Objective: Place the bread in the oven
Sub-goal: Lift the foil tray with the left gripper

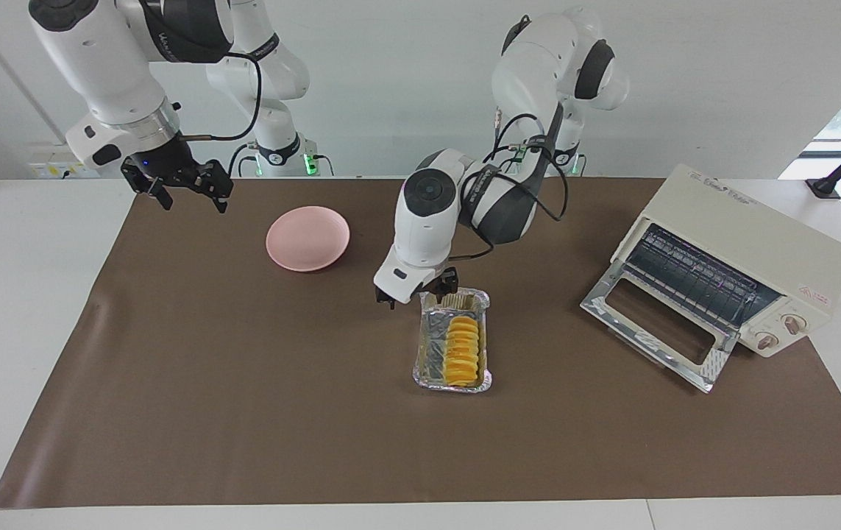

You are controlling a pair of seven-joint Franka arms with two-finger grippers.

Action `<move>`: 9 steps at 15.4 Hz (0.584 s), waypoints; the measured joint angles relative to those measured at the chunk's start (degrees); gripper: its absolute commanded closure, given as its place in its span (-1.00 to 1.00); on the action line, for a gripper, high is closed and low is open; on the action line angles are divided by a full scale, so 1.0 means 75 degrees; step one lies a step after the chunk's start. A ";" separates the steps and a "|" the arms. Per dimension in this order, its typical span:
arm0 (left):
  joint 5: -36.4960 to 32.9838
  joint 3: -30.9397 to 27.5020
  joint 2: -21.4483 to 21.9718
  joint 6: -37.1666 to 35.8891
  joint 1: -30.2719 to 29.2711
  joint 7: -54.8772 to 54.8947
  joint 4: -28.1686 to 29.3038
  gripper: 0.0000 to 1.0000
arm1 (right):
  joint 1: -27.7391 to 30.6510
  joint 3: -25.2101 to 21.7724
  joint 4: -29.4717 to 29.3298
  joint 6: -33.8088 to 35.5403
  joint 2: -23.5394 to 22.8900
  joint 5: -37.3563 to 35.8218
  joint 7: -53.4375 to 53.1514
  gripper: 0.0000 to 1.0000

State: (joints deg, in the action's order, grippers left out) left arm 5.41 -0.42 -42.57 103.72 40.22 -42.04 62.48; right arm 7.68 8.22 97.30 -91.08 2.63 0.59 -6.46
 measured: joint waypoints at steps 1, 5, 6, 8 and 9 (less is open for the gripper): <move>0.0000 -0.0021 -0.0136 0.0245 0.0045 -0.0040 -0.0005 -1.00 | 0.0000 0.0000 0.0000 0.0000 0.0000 0.0000 0.0000 -1.00; -0.0115 -0.0137 -0.0295 0.0596 0.0046 -0.0046 -0.0005 -1.00 | 0.0000 0.0000 0.0000 0.0000 0.0000 0.0000 0.0000 -1.00; -0.0209 -0.0153 -0.0295 0.0596 0.0044 -0.0046 -0.0006 -1.00 | 0.0000 0.0000 0.0000 0.0000 0.0000 0.0000 0.0000 -1.00; -0.0332 -0.0158 -0.0297 0.0596 0.0040 -0.0046 -0.0003 -1.00 | 0.0000 0.0000 0.0000 0.0000 0.0000 0.0000 0.0000 -1.00; -0.0425 -0.0153 -0.0301 0.0595 0.0043 -0.0045 0.0013 -0.93 | 0.0000 0.0000 0.0000 0.0000 0.0000 0.0000 0.0000 -1.00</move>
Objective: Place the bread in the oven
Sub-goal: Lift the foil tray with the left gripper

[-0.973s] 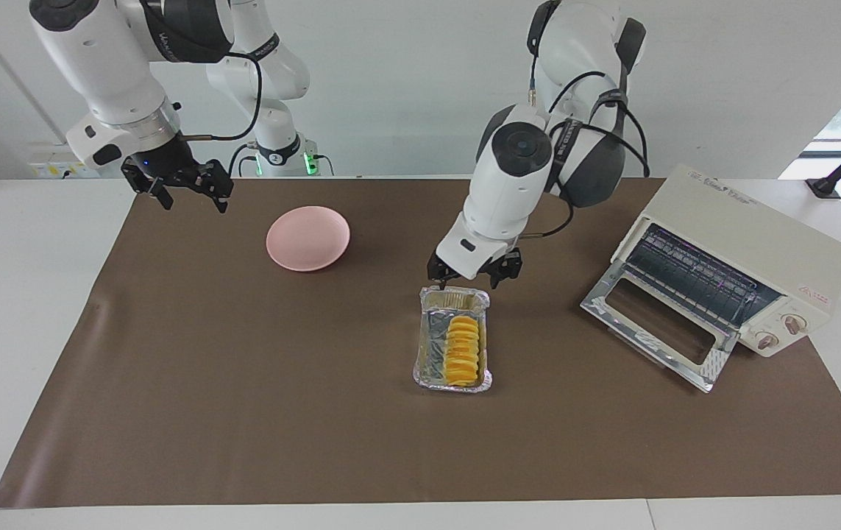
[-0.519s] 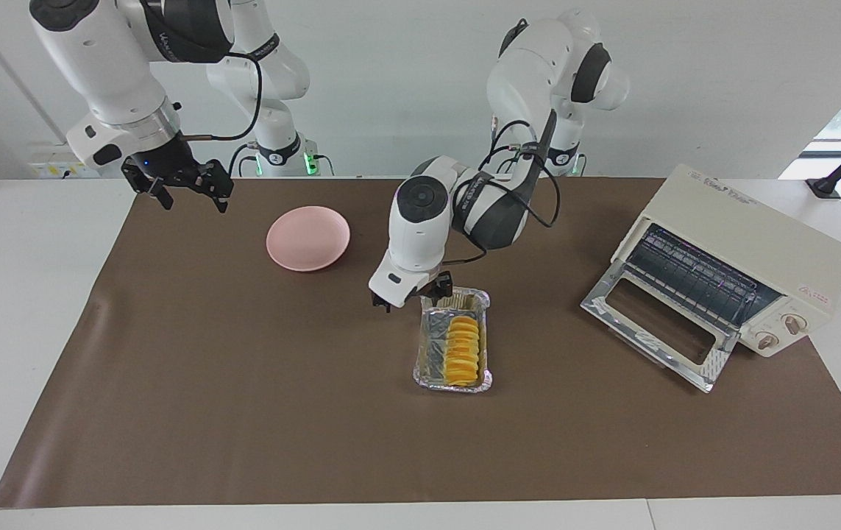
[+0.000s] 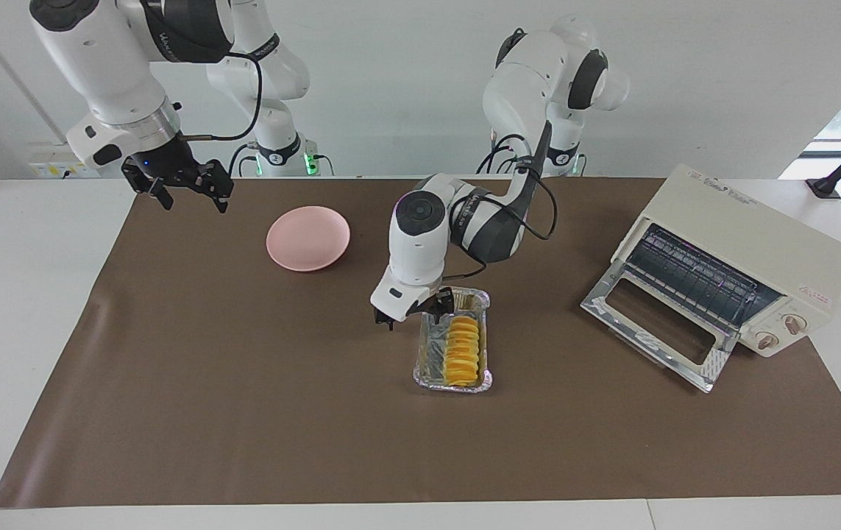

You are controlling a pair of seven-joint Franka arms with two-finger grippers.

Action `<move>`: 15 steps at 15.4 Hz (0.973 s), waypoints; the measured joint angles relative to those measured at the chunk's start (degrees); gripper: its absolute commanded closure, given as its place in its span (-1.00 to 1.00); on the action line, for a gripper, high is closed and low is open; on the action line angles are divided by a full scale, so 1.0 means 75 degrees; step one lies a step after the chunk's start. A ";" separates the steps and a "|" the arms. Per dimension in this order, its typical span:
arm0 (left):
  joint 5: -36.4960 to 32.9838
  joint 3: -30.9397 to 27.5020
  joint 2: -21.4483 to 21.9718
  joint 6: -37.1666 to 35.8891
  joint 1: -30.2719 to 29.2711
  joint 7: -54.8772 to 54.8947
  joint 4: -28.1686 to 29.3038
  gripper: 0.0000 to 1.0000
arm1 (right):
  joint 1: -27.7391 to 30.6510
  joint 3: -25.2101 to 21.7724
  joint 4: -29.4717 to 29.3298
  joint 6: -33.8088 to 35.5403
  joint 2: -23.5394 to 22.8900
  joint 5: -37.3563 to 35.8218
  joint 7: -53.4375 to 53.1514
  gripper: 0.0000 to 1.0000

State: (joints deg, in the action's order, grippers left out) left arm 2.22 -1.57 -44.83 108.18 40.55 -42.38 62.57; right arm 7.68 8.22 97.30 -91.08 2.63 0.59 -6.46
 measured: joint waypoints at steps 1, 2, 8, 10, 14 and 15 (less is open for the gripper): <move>-0.0099 0.0009 -0.0010 0.0000 0.0012 0.0000 0.0014 -0.83 | 0.0000 0.0000 0.0000 0.0000 0.0000 0.0000 0.0000 -1.00; -0.0147 0.0013 -0.0024 0.0000 0.0034 0.0001 0.0018 -0.62 | 0.0000 0.0000 0.0000 0.0000 0.0000 0.0000 0.0000 -1.00; -0.0151 0.0014 -0.0050 0.0000 0.0061 0.0003 0.0056 -0.11 | 0.0000 0.0000 0.0000 0.0000 0.0000 0.0000 0.0000 -1.00; -0.0152 -0.0003 -0.0051 0.0009 0.0039 0.0003 0.0101 -0.06 | 0.0000 0.0000 0.0000 0.0000 0.0000 0.0000 0.0000 -1.00; -0.0152 -0.0007 -0.0056 0.0075 0.0031 0.0003 0.0215 0.31 | 0.0000 0.0000 0.0000 0.0000 0.0000 0.0000 0.0000 -1.00; -0.0152 -0.0007 -0.0056 0.0078 0.0031 0.0003 0.0248 0.72 | 0.0000 0.0000 0.0000 0.0000 0.0000 0.0000 0.0000 -1.00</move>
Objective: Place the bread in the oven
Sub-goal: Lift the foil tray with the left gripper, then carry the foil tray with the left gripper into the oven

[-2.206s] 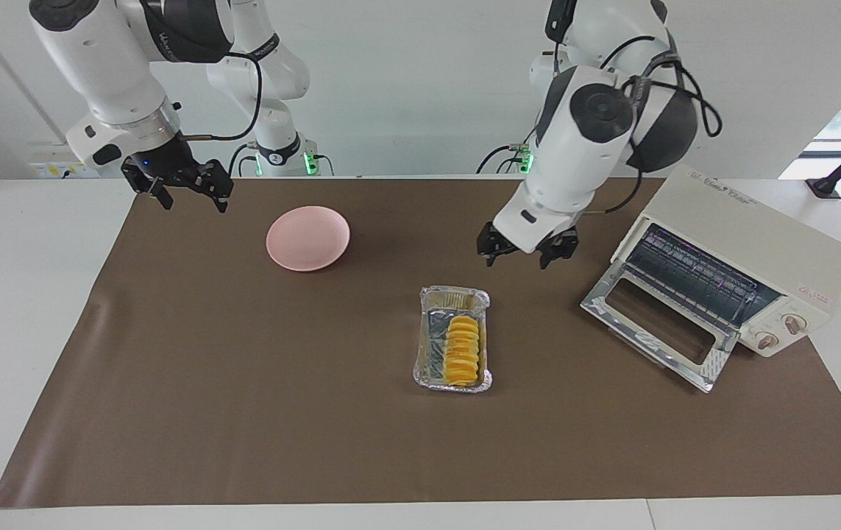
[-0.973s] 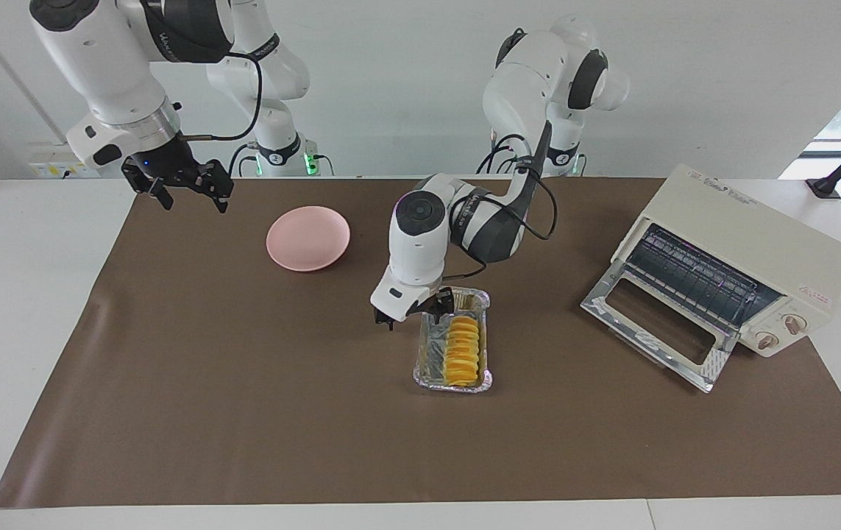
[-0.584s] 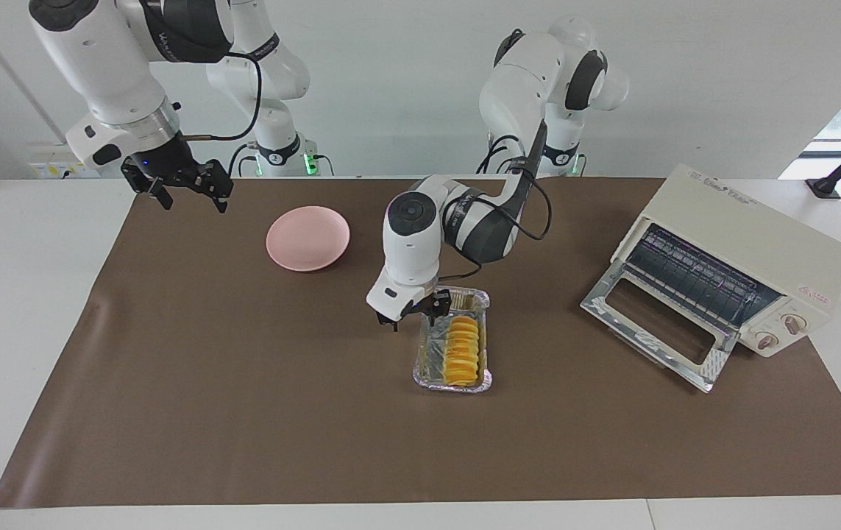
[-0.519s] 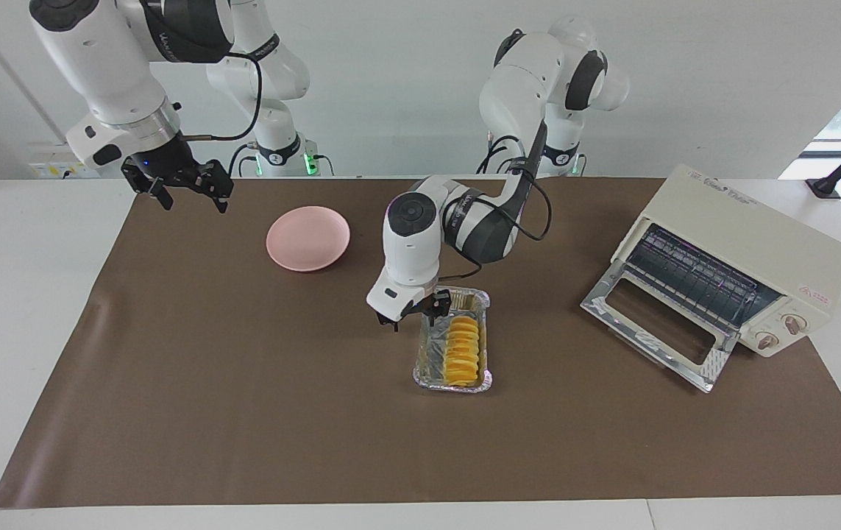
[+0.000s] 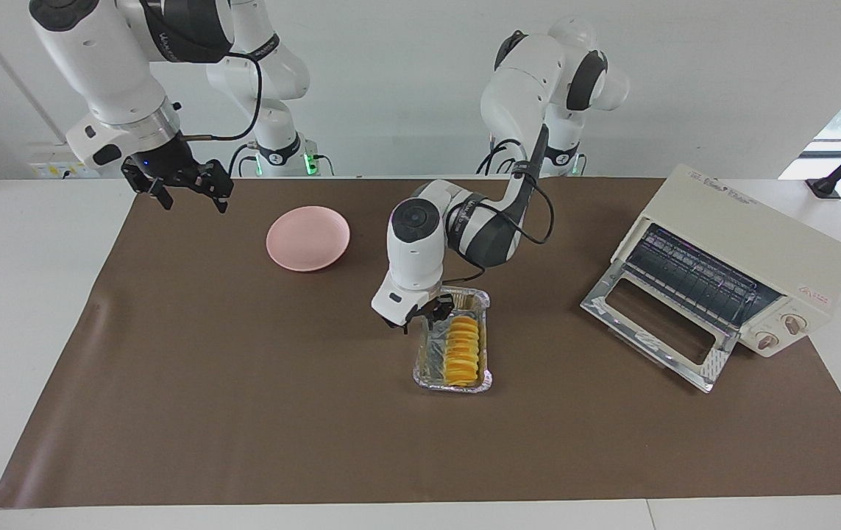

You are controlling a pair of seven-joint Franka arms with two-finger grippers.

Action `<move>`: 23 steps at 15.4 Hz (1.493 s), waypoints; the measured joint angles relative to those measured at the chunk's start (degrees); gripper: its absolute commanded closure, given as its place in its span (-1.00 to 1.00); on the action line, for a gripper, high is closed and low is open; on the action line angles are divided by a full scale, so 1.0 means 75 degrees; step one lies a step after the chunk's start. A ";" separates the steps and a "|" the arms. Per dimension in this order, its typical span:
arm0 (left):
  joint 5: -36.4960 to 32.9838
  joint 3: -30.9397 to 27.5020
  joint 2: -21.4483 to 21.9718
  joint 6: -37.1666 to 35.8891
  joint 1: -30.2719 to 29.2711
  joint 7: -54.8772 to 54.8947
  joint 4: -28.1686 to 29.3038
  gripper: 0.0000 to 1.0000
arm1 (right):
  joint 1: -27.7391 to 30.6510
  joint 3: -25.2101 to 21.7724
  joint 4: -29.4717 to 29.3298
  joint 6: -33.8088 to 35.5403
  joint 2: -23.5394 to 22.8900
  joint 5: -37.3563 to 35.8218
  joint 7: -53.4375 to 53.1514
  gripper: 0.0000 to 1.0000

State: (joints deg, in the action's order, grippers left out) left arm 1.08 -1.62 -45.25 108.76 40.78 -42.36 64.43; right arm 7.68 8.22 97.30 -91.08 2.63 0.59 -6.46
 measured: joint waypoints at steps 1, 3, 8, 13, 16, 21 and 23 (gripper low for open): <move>0.0000 0.0000 0.0000 0.0000 0.0000 0.0000 0.0020 1.00 | 0.0000 0.0000 0.0000 0.0000 0.0000 0.0000 0.0000 -1.00; 0.0000 0.0002 0.0000 0.0001 0.0000 0.0000 0.0035 1.00 | 0.0000 0.0000 0.0000 0.0000 0.0000 0.0000 0.0000 -1.00; 0.0003 0.0001 0.0001 0.0035 0.0000 0.0000 0.0042 1.00 | 0.0000 0.0000 0.0000 0.0000 0.0000 0.0000 0.0000 -1.00; 0.0092 -0.0112 0.0012 -0.0373 -0.0043 -0.0155 -0.0025 1.00 | 0.0000 0.0000 0.0000 0.0000 0.0000 0.0000 0.0000 -1.00; 0.0200 -0.0620 0.0065 -0.0969 -0.0089 -0.0602 -0.0216 1.00 | 0.0000 0.0000 0.0000 0.0000 0.0000 0.0000 0.0000 -1.00; 0.0453 -0.1869 0.0217 -0.2262 -0.0180 -0.1758 -0.0345 1.00 | 0.0000 0.0000 0.0000 0.0000 0.0000 0.0000 0.0000 -1.00; 0.0621 -0.2122 0.0220 -0.2622 -0.0318 -0.1931 -0.0349 1.00 | 0.0000 0.0000 0.0000 0.0000 0.0000 0.0000 0.0000 -1.00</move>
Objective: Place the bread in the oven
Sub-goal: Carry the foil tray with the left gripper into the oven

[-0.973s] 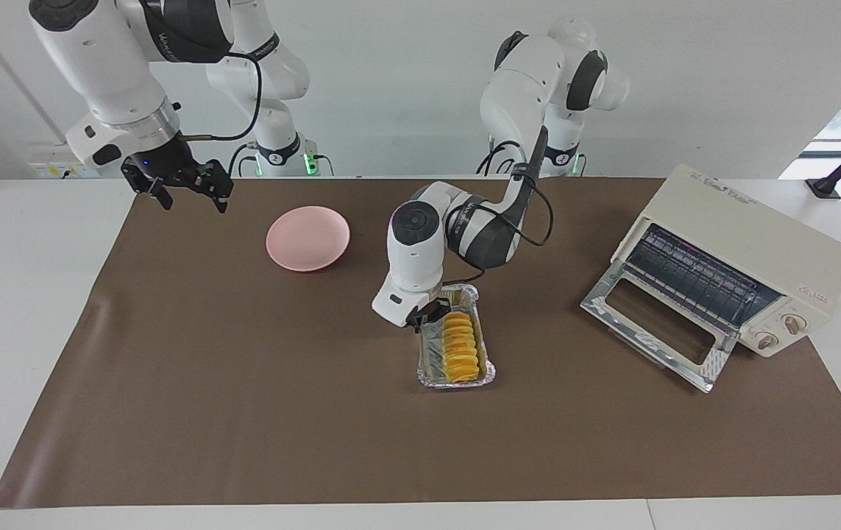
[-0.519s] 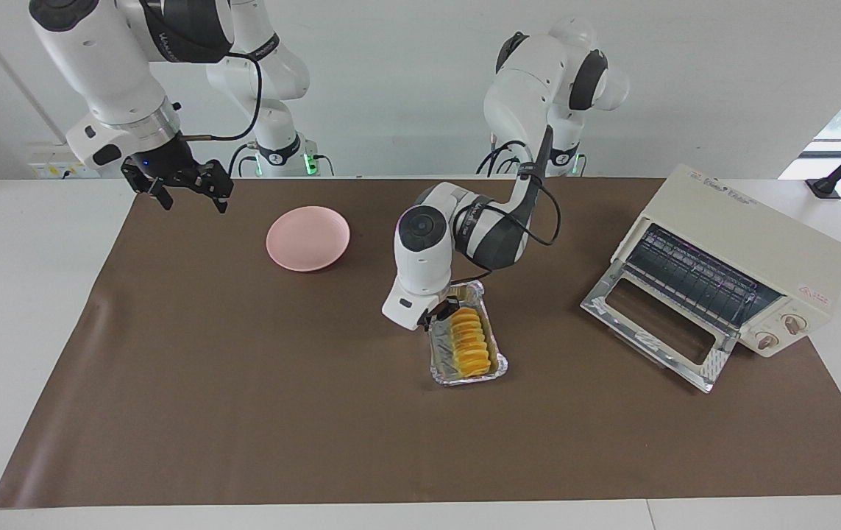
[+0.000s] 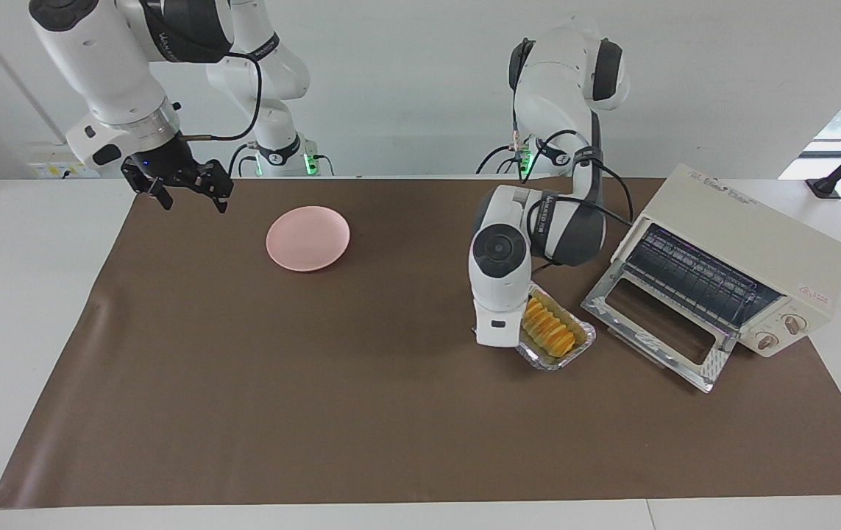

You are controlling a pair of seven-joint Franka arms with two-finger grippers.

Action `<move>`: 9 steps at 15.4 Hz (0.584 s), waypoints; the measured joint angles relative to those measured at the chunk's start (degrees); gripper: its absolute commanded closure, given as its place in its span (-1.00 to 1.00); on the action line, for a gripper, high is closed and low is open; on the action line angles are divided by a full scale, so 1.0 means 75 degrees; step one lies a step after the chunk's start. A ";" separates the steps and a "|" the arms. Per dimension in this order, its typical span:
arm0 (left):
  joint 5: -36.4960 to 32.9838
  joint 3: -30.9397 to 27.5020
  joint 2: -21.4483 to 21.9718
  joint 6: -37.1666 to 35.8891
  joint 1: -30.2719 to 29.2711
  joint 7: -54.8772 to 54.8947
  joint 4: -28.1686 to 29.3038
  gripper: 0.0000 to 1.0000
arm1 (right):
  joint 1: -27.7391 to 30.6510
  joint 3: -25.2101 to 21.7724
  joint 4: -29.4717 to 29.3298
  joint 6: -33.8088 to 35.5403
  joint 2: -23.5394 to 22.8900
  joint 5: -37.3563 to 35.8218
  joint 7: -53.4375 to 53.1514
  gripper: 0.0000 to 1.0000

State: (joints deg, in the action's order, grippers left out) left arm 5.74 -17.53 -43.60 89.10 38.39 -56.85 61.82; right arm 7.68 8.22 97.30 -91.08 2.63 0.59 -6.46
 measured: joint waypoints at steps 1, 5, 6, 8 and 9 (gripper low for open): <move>0.0042 -0.0068 0.0014 -0.0142 -0.0128 -0.0029 -0.0004 1.00 | 0.0000 0.0000 0.0000 0.0000 0.0000 0.0000 0.0000 -1.00; 0.0128 -0.0125 0.0435 -0.0514 -0.0838 -0.0045 -0.0046 1.00 | 0.0000 0.0000 0.0000 0.0000 0.0000 0.0000 0.0000 -1.00; 0.0190 -0.0134 0.0634 -0.0658 -0.1049 -0.0047 -0.0063 1.00 | 0.0000 0.0000 0.0000 0.0000 0.0000 0.0000 0.0000 -1.00; 0.0209 -0.0136 0.0979 -0.0994 -0.1453 0.0000 -0.0066 1.00 | 0.0000 0.0000 0.0000 0.0000 0.0000 0.0000 0.0000 -1.00; 0.0135 -0.0137 0.1076 -0.1112 -0.1567 0.0088 -0.0065 1.00 | 0.0000 0.0000 0.0000 0.0000 0.0000 0.0000 0.0000 -1.00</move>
State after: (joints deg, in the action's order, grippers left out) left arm 6.75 -18.56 -35.53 80.75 26.64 -56.18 61.33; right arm 7.68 8.22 97.30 -91.08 2.63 0.59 -6.46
